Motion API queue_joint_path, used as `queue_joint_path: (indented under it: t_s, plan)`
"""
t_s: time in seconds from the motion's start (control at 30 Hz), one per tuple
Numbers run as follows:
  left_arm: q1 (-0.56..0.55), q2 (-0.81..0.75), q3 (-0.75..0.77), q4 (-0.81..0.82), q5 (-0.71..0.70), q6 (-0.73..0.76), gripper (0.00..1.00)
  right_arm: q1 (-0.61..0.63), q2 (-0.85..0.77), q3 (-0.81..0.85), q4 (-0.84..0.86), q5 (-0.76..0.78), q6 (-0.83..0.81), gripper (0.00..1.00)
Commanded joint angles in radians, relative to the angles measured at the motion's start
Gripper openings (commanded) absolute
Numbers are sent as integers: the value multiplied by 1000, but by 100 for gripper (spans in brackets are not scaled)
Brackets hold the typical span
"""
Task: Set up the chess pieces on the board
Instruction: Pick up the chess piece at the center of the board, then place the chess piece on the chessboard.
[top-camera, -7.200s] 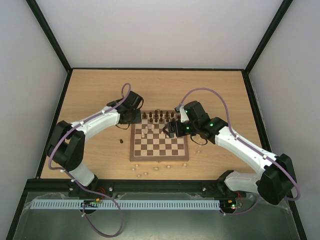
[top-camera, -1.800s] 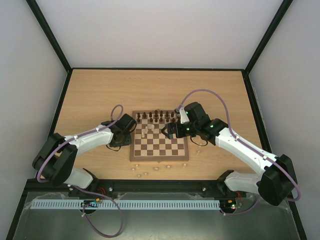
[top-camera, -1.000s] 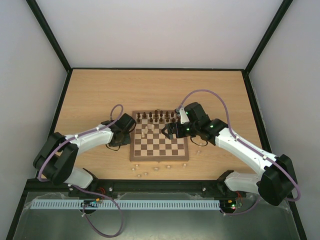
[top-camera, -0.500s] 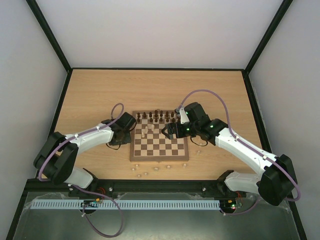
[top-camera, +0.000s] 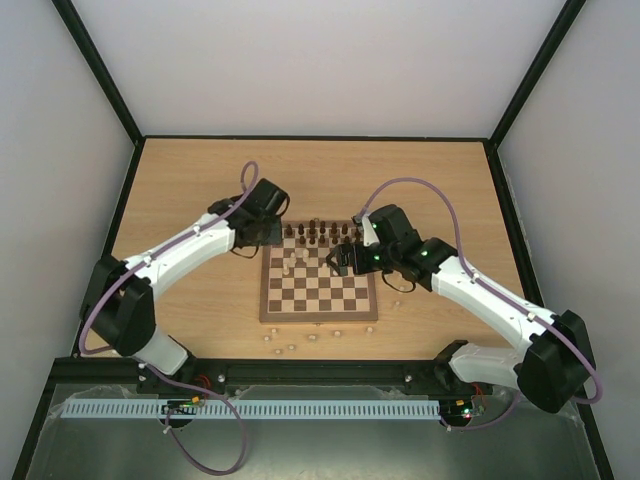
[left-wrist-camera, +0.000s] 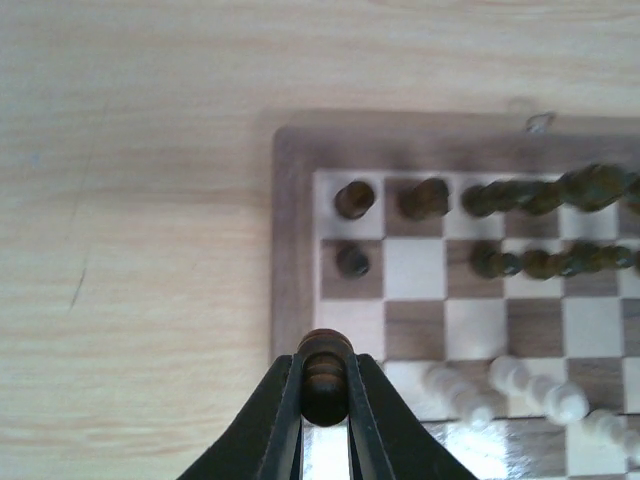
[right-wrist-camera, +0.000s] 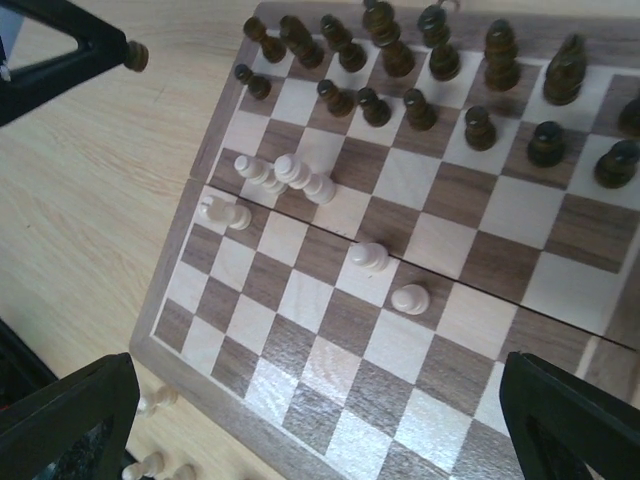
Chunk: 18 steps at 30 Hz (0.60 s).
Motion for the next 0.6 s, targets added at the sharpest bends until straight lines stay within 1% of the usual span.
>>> queue_joint_path:
  t_s: [0.0,0.3,0.57]
  plan:
    - [-6,82,103,-46,27,82,2,2,-34,2,-26,84,5,100]
    - [-18,244,223,-29,86,137,2,2,-20,6,-33,109,7,100]
    - [-36,314,265,-22,95,145,2,2,-10,2,-30,95,8,100]
